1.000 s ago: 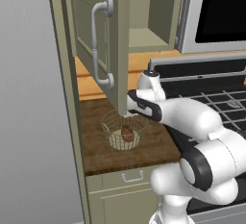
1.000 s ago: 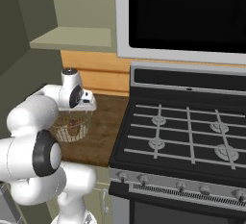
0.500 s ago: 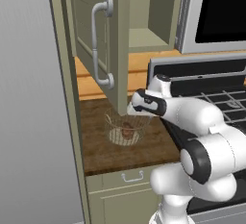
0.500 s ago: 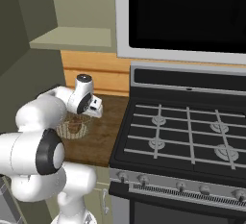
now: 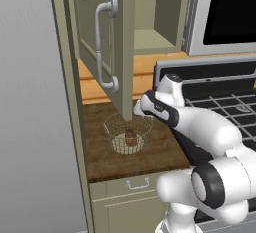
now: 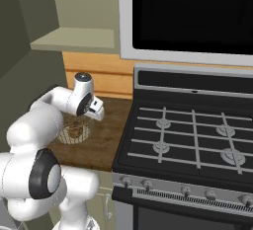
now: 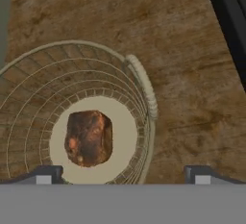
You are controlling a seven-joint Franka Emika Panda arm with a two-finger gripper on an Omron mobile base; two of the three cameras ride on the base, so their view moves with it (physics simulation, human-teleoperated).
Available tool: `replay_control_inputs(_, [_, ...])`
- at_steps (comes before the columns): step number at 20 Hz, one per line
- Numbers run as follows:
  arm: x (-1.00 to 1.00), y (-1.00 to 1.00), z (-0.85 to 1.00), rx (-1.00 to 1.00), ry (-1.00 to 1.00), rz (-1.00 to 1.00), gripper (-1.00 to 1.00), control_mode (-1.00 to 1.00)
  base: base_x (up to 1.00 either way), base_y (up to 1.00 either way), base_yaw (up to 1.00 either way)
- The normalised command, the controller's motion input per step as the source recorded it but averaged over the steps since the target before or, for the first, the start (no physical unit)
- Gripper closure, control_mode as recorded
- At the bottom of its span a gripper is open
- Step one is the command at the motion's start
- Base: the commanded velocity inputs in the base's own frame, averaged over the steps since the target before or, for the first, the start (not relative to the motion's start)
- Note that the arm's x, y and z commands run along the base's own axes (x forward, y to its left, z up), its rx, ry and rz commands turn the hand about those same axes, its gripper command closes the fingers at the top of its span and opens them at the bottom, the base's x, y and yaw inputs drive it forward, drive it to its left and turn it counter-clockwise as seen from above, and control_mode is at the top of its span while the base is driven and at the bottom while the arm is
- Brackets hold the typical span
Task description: Open the cabinet, pick up the bread from the cabinet and place it in the basket. Then move the basket to the dining counter.
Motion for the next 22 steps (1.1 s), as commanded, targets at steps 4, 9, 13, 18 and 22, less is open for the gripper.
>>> replay_control_inputs(4, [-0.07, -0.11, -0.24, 0.06, 0.05, -0.14, -1.00, -1.00, 0.00, 0.00, 0.00])
replay_control_inputs(9, [0.27, -0.02, -0.38, 0.06, 0.05, -0.10, -1.00, -1.00, 0.00, 0.00, 0.00])
replay_control_inputs(13, [0.21, 0.00, -0.30, 0.07, 0.03, -0.07, -1.00, -1.00, 0.00, 0.00, 0.00])
replay_control_inputs(18, [0.00, 0.00, -0.25, 0.06, 0.02, -0.06, -1.00, -1.00, 0.00, 0.00, 0.00])
replay_control_inputs(22, [0.00, 0.01, -0.31, 0.06, 0.03, -0.04, 1.00, -1.00, 0.00, 0.00, 0.00])
